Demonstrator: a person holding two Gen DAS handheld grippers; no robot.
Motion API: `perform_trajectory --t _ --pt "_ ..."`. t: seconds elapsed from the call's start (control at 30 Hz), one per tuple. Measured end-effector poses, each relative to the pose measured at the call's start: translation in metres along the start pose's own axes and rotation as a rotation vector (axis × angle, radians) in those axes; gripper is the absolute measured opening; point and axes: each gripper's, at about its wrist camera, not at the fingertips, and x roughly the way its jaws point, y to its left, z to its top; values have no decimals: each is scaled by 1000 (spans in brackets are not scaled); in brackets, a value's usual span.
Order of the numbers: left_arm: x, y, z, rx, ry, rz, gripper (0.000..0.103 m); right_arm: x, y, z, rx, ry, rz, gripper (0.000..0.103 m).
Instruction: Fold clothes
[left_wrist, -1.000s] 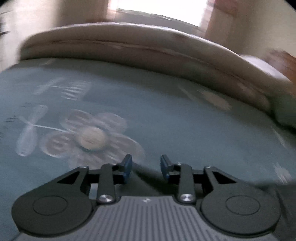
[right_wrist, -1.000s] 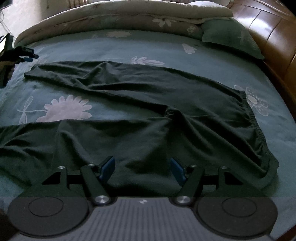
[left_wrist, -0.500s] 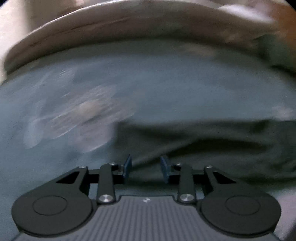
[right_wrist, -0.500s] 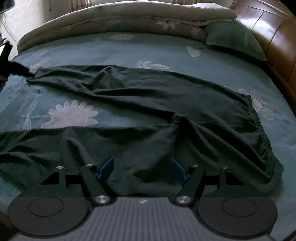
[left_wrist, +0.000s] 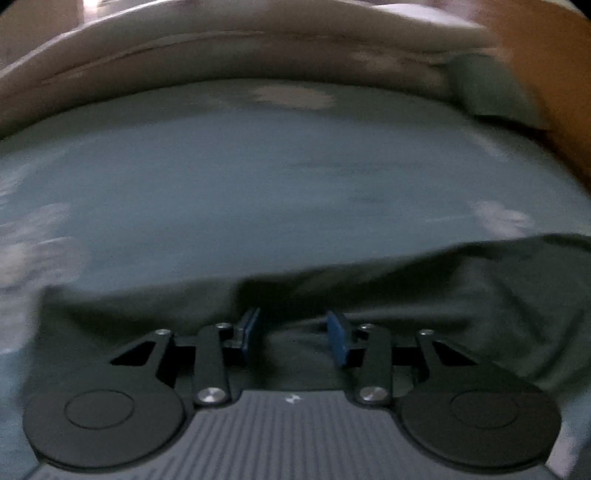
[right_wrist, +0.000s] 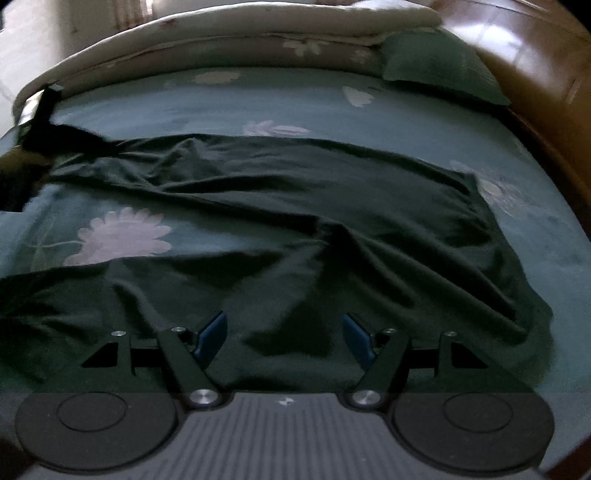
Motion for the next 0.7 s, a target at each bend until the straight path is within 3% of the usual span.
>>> perform_trajectory --t 0.07,0.13,0.33,0.47,0.57,0.7 --pt "-6 13 3 -26 31 17 40 -1 -9 -3 30 3 -10 74" --pt "-15 -2 8 2 32 14 41 -2 -18 -6 62 6 -17 75" --pt "-30 -94 11 163 4 -216 51 -4 -27 -3 109 -26 -1 75" --pt "-18 -151 -4 233 35 -276 52 -9 -30 -4 82 -47 24 75" --pt "-6 -165 -24 234 101 -236 54 -11 -42 -6 80 -59 33 75" --pt "-20 -165 -36 254 139 -156 56 -13 -71 -11 97 -81 43 81"
